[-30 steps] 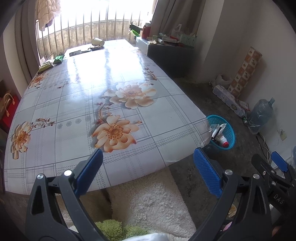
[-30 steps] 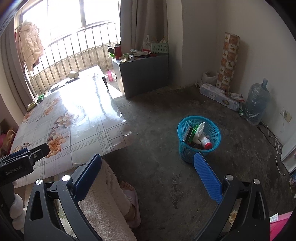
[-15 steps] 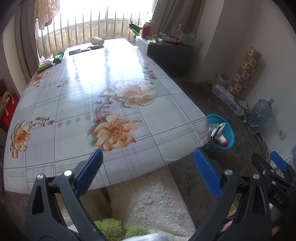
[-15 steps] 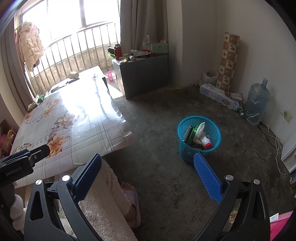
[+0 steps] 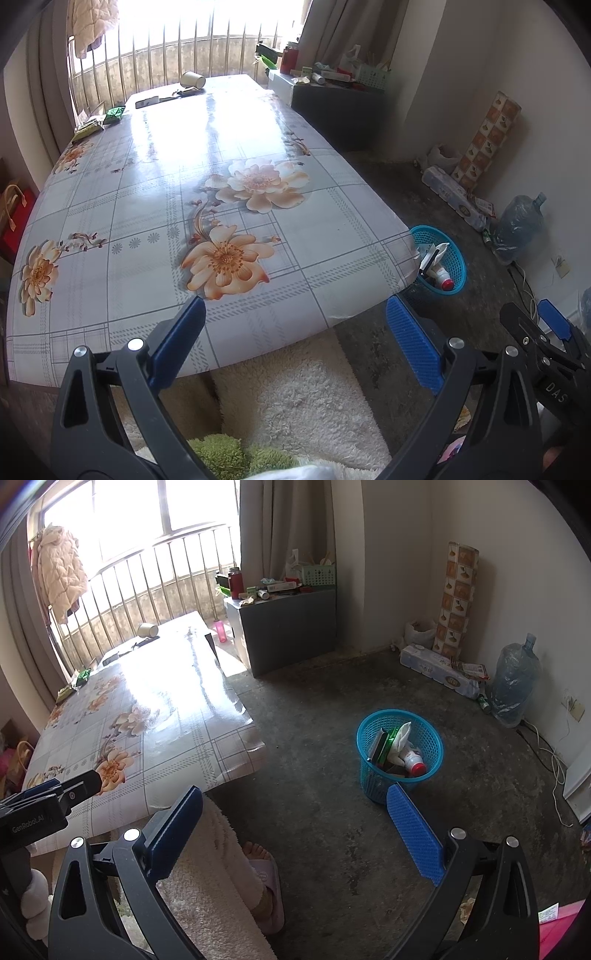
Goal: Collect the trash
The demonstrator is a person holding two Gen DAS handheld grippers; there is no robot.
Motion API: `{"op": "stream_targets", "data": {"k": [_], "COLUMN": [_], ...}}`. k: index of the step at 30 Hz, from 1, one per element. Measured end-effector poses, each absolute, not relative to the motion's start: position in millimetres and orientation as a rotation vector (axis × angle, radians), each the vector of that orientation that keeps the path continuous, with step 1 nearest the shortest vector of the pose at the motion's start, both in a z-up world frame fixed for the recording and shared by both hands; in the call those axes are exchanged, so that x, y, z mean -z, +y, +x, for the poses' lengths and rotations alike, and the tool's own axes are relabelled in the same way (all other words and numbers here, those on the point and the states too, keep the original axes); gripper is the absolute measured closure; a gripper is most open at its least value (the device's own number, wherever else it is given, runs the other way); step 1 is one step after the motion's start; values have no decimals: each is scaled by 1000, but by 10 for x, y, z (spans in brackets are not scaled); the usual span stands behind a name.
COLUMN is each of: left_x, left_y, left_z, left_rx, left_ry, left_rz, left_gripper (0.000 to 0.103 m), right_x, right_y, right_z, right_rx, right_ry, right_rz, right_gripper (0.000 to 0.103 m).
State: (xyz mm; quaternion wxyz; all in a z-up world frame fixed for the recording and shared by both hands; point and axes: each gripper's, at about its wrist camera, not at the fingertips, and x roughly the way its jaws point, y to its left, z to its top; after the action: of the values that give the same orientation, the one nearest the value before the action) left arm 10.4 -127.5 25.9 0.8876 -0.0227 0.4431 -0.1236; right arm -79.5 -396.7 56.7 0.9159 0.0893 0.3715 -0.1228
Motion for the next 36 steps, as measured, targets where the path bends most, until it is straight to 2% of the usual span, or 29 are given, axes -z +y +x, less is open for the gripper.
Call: {"op": "stream_targets", "data": {"k": [36], "left_x": [-227], "left_y": [-1246], "left_z": [117], "left_rx": [262], "left_ry": [933], "left_rz": [-47], "left_gripper": [9], "right_x": [-518], "right_y": [-3880], "right_z": [-770], "right_rx": [247], "right_ry": [773], "right_rz": [198], "right_gripper": [6]}}
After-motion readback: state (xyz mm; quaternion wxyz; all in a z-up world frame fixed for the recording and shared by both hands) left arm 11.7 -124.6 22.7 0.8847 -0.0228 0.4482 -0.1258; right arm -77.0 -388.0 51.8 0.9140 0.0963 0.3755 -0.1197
